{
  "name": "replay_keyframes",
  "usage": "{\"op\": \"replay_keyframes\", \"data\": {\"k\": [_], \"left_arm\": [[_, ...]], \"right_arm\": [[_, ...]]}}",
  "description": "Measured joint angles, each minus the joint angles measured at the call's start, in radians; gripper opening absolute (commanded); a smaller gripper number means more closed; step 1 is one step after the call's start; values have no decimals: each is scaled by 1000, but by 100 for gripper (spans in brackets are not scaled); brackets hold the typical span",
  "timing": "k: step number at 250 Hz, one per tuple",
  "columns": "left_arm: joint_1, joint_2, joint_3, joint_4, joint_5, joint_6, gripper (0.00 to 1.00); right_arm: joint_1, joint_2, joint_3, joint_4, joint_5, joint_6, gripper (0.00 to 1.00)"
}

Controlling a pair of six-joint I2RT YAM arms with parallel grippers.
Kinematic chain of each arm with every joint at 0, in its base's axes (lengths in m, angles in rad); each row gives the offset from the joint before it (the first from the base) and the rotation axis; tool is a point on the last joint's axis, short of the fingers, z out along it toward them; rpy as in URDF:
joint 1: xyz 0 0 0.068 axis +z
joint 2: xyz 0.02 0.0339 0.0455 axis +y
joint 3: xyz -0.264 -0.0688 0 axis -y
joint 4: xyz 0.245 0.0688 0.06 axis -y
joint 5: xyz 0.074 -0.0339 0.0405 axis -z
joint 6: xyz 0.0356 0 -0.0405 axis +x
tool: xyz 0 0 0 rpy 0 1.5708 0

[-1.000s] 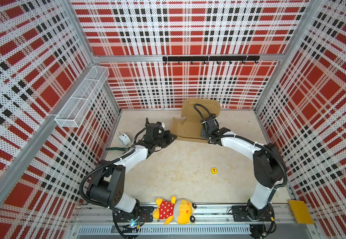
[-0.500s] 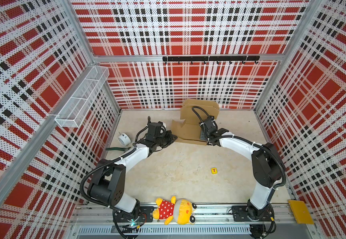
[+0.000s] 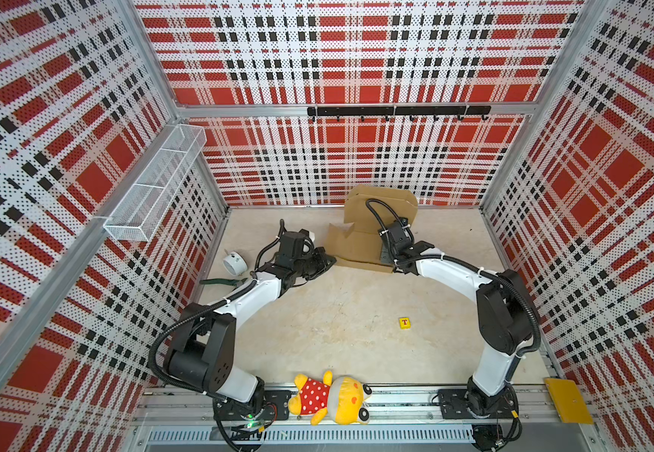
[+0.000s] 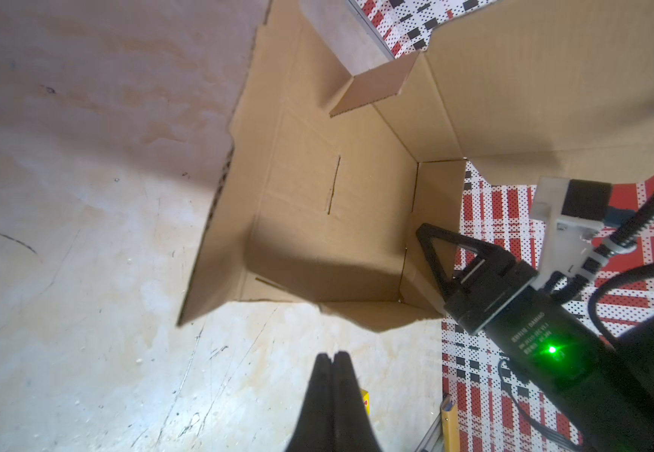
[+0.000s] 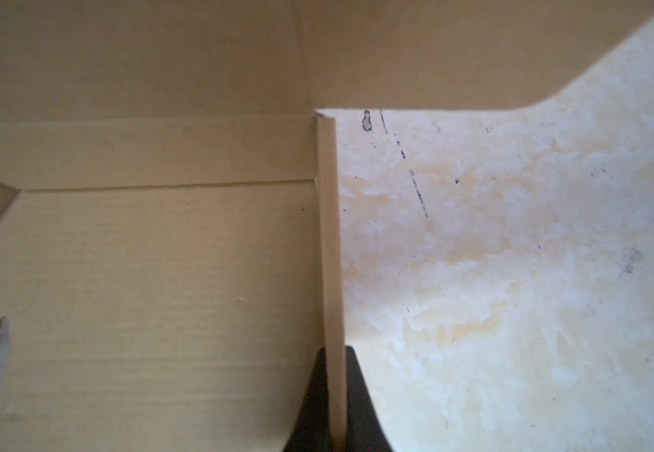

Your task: Fold the paper box

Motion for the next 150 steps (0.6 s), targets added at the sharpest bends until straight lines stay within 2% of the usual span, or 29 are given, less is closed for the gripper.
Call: {"op": "replay_keyframes", "data": {"k": [70, 150], "left_arm": [[-5, 7, 0, -10, -8, 6, 0], [-13, 36, 5, -19, -16, 7, 0]], "right_arm": [[-1, 0, -3, 13, -15, 15, 0], [44, 0, -20, 53, -24, 19, 0]]}}
